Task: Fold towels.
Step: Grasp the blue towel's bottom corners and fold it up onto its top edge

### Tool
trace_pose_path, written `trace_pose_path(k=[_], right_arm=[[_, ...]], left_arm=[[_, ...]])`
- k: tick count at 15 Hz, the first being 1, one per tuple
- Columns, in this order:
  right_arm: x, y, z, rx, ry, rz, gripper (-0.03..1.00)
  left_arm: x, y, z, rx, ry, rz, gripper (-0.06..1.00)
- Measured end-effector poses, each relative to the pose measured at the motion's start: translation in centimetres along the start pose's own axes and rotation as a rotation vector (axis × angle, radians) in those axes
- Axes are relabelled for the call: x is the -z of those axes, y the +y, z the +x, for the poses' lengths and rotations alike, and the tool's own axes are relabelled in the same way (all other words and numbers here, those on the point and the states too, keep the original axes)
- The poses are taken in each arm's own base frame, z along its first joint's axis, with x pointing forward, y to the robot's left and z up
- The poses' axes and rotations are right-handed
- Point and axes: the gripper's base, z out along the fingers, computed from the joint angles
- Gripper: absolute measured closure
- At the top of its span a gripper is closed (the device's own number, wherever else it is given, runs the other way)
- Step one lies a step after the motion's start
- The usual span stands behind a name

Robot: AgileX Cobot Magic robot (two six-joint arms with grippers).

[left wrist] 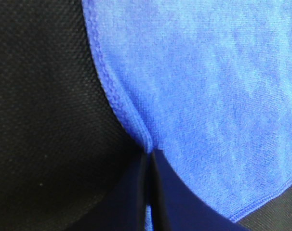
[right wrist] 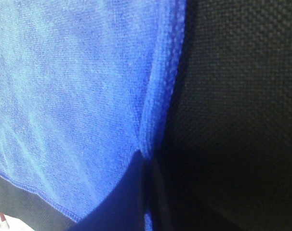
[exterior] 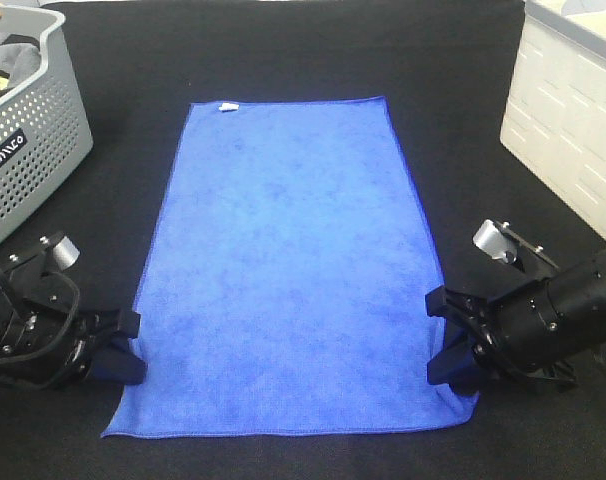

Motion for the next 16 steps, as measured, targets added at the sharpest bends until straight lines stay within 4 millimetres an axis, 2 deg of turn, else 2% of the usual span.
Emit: trace_pose_path(k=[3, 6, 9, 14, 16], right_arm=[[0.3, 0.2, 0.0, 0.013, -0.005, -0.002, 0.97], [1.9, 0.7, 0.8, 0.034, -0.037, 0.001, 0.97], [3.1, 0.7, 2.9, 0.038, -0.018, 0.002, 0.97], [3.2, 0.0, 6.8, 0.001, 0.102, -0.021, 0.97], [3.1, -0.1, 7.1, 0.007, 0.112, -0.023, 0.97]], left_arm=[[0.1, -0.1, 0.2, -0.01, 0.026, 0.008, 0.94], [1.6, -0.5, 1.3, -0.03, 0.047, -0.008, 0.94], [4.0, -1.0, 2.7, -0.055, 0.068, -0.035, 0.94], [5.9, -1.0, 5.1, -0.064, 0.153, -0.073, 0.94], [6.1, -1.0, 5.4, -0.07, 0.153, -0.075, 0.94]])
